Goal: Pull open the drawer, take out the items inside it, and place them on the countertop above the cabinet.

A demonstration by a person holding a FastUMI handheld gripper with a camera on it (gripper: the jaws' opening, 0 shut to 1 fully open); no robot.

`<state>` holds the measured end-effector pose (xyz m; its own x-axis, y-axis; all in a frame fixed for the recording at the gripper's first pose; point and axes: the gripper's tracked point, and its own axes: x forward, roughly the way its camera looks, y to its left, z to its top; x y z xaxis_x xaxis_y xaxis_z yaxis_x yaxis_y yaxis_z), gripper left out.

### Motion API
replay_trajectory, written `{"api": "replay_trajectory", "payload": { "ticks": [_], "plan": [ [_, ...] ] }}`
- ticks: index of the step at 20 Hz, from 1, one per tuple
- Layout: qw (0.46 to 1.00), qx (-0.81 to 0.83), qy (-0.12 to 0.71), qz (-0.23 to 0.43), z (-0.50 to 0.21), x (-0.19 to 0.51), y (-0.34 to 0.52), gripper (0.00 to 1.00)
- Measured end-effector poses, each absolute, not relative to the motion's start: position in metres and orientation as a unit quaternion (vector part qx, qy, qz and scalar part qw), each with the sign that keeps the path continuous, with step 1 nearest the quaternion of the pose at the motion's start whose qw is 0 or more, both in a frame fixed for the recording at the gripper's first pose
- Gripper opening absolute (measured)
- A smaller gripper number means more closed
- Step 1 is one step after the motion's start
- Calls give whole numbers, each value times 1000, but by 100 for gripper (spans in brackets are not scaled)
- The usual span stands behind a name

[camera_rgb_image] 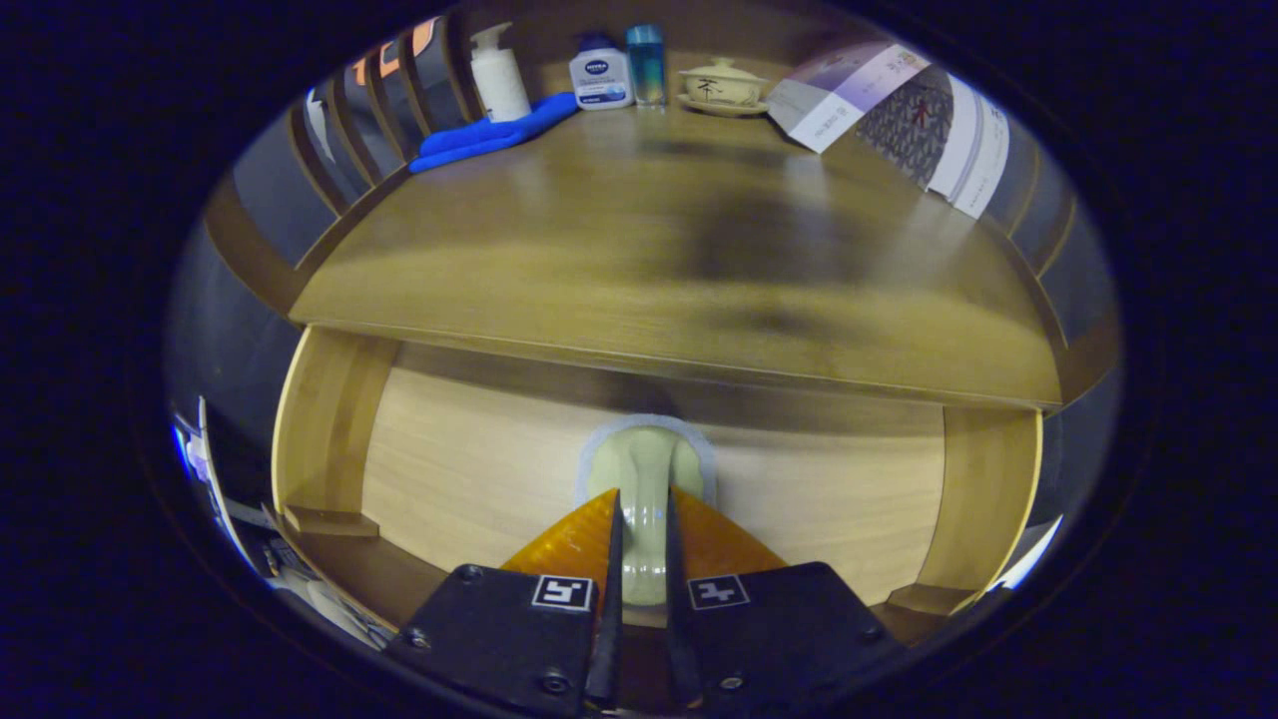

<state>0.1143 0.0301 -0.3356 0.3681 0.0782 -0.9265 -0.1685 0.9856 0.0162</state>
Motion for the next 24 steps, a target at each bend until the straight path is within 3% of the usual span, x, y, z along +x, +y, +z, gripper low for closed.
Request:
{"api": "replay_trajectory", "payload": {
  "ticks": [12,24],
  "plan": [
    [852,-52,512,98,-242,107,33,21],
    [863,-20,500,61,-203,202,32,21]
  ]
}}
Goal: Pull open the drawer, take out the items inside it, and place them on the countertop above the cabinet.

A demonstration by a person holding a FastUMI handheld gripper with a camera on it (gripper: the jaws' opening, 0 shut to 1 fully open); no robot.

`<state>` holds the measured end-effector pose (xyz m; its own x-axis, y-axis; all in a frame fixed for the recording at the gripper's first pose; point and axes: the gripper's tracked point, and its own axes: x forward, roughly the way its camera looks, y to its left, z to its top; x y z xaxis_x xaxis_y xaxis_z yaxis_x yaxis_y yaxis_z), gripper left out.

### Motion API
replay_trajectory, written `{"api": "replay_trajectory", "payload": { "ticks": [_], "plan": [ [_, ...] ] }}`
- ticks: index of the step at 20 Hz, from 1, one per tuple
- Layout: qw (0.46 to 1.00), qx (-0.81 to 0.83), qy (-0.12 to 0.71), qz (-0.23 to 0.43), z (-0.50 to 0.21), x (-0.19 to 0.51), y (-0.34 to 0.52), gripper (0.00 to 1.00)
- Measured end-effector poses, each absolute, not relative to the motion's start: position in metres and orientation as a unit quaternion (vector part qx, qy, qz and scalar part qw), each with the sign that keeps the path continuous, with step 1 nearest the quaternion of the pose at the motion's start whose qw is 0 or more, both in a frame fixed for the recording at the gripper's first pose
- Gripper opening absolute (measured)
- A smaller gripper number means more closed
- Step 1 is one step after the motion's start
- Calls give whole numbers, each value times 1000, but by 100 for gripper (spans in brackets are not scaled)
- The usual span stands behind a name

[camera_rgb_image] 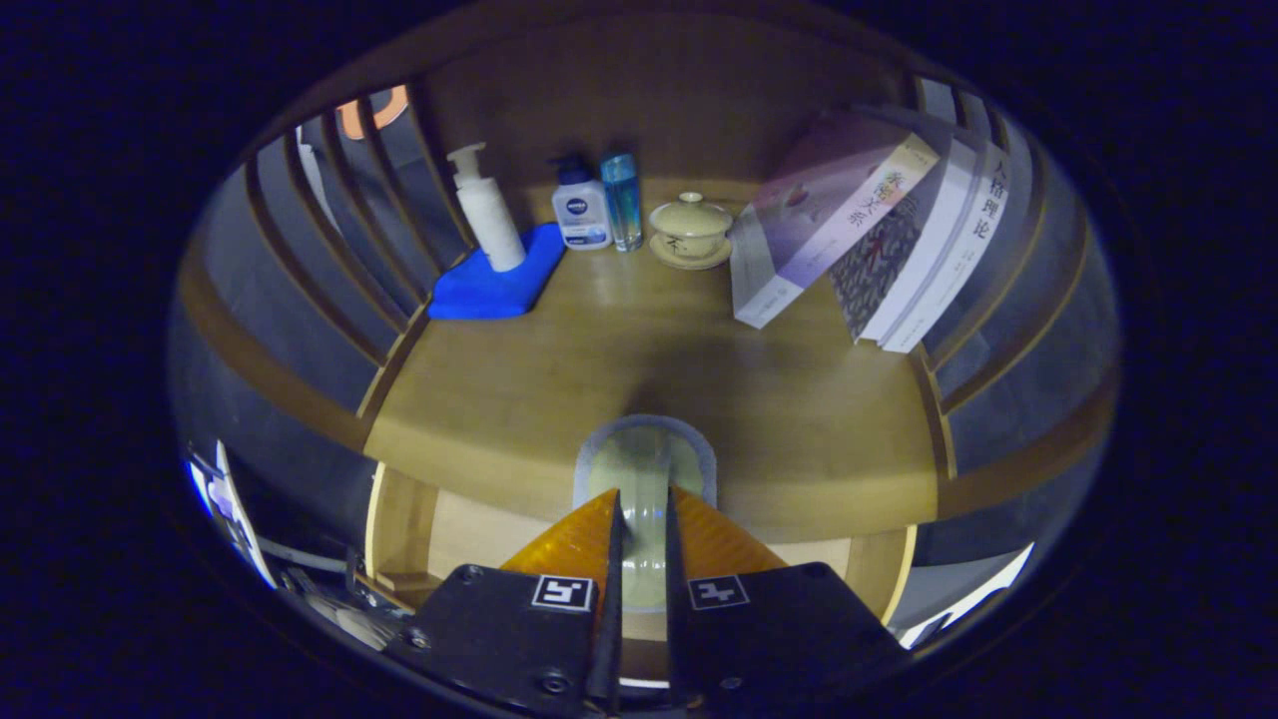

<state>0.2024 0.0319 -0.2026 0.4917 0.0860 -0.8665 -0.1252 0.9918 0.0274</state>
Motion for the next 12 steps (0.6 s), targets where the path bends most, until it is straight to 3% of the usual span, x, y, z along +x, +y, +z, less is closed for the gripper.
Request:
{"api": "replay_trajectory", "payload": {
  "ticks": [12],
  "plan": [
    [857,11,515,36,-229,261,43,22]
  ]
}}
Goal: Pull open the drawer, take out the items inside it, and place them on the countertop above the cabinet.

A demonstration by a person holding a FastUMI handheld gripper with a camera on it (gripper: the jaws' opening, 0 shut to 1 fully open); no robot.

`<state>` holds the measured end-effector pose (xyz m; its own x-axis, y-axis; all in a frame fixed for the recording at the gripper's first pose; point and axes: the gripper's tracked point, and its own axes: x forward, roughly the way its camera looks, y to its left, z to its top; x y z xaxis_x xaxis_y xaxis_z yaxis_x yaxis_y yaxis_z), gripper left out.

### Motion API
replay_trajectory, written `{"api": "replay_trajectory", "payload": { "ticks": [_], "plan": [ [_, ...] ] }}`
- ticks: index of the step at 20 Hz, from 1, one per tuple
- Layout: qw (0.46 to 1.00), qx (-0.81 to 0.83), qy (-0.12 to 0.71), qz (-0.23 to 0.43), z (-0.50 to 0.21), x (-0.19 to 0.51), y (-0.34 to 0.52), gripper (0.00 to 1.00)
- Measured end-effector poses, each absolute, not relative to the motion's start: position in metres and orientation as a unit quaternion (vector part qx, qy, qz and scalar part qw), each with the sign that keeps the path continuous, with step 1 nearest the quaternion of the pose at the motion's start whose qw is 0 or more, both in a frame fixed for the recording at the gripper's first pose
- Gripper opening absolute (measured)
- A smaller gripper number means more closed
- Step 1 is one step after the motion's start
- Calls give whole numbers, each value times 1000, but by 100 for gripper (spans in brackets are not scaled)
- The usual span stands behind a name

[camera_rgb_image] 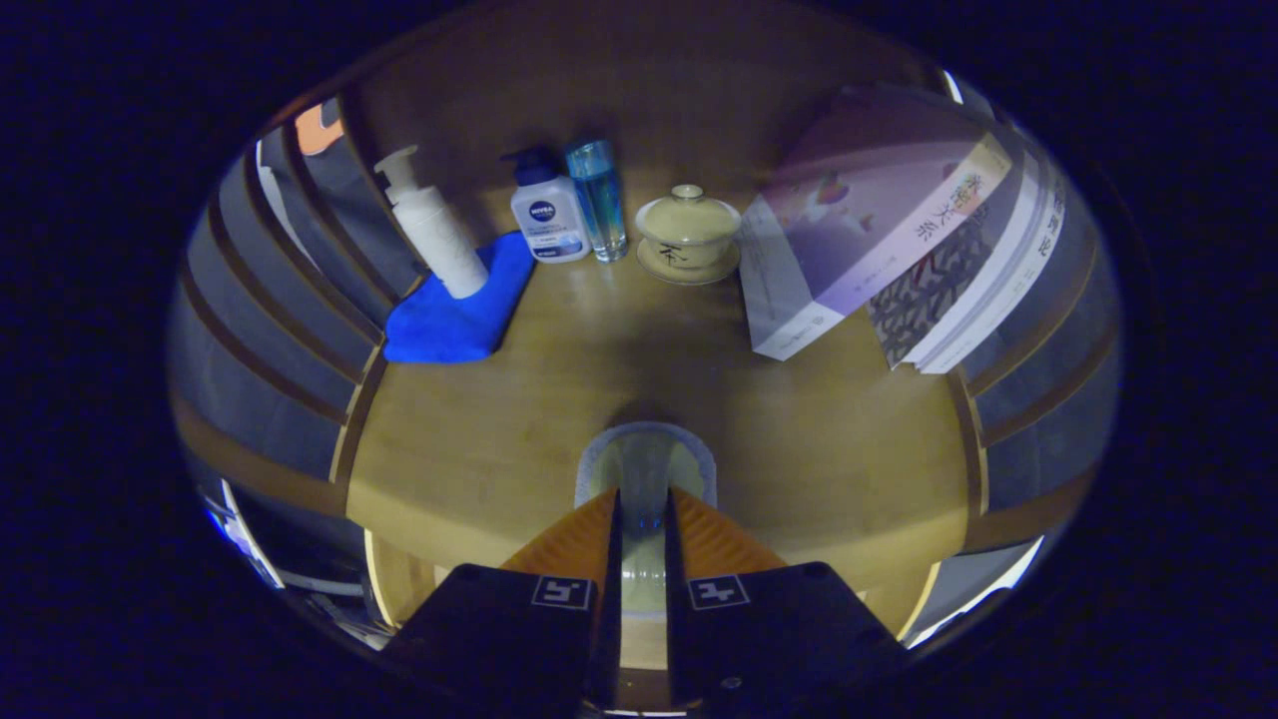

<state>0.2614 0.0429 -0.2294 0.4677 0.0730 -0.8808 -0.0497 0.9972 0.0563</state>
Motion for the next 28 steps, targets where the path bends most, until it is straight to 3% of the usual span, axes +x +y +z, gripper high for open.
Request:
{"api": "replay_trajectory", "payload": {
  "ticks": [2,10,25,27,28],
  "plan": [
    [858,28,511,39,-227,261,43,25],
    [881,42,468,56,-206,252,41,77],
    [941,34,319,103,-151,141,51,82],
    [951,25,289,110,-143,119,50,83],
    [956,21,272,109,-141,110,50,89]
  ]
}}
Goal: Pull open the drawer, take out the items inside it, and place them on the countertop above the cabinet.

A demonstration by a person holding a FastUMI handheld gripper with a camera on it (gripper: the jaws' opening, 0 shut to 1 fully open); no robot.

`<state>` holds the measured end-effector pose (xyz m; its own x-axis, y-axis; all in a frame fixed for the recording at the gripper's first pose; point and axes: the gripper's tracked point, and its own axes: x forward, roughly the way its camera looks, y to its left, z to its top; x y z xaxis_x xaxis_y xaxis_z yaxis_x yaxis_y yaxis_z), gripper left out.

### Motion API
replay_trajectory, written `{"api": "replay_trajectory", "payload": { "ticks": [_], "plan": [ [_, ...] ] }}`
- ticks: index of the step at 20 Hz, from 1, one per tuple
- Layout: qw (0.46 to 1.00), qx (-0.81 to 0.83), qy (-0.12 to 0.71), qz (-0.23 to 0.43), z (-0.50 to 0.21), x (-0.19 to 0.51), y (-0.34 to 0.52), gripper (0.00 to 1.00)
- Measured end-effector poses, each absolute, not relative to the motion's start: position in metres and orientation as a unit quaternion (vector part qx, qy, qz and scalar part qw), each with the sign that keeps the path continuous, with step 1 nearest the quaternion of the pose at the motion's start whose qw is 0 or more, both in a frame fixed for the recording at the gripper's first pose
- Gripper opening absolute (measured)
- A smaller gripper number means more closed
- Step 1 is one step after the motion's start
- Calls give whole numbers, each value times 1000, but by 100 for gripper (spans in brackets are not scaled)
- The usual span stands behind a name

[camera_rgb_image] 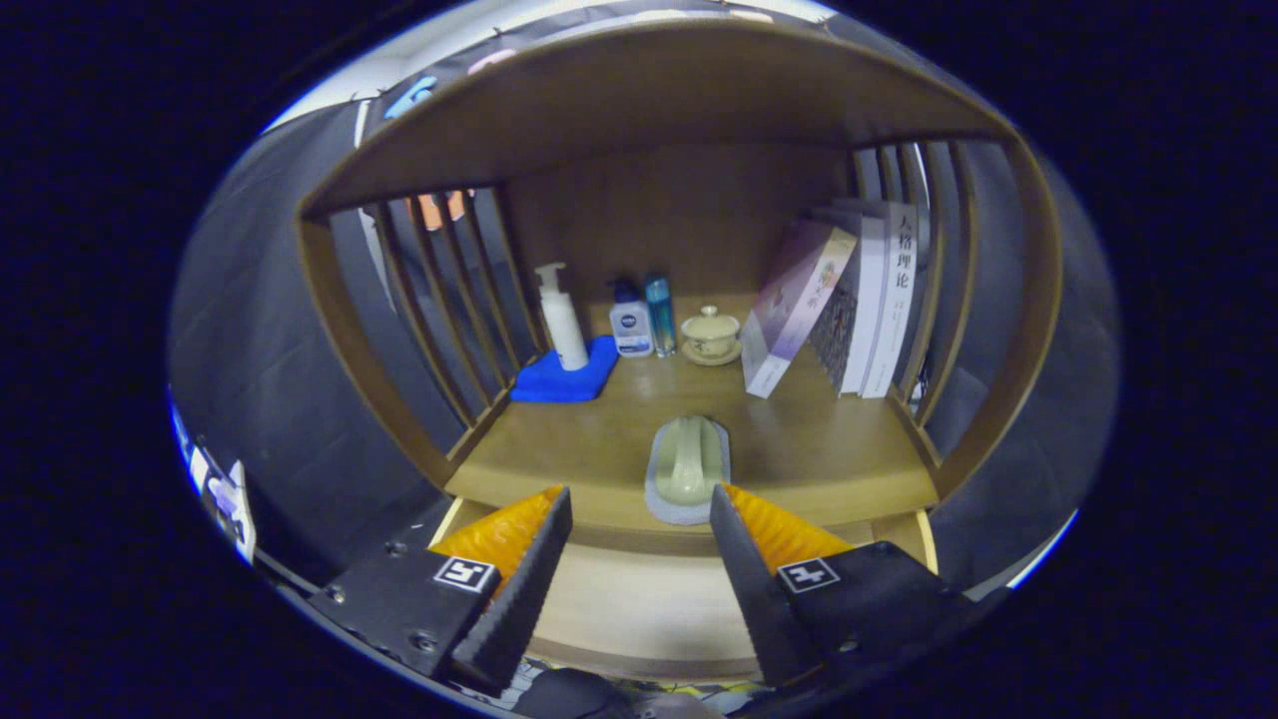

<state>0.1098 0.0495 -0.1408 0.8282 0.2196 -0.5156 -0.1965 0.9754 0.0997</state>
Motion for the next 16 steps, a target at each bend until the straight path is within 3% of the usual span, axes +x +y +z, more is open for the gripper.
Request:
{"api": "replay_trajectory", "payload": {
  "ticks": [2,8,16],
  "plan": [
    [965,20,236,108,-134,87,47,100],
    [986,19,138,88,-138,25,31,98],
    [995,-16,71,64,-189,-26,16,98]
  ]
}}
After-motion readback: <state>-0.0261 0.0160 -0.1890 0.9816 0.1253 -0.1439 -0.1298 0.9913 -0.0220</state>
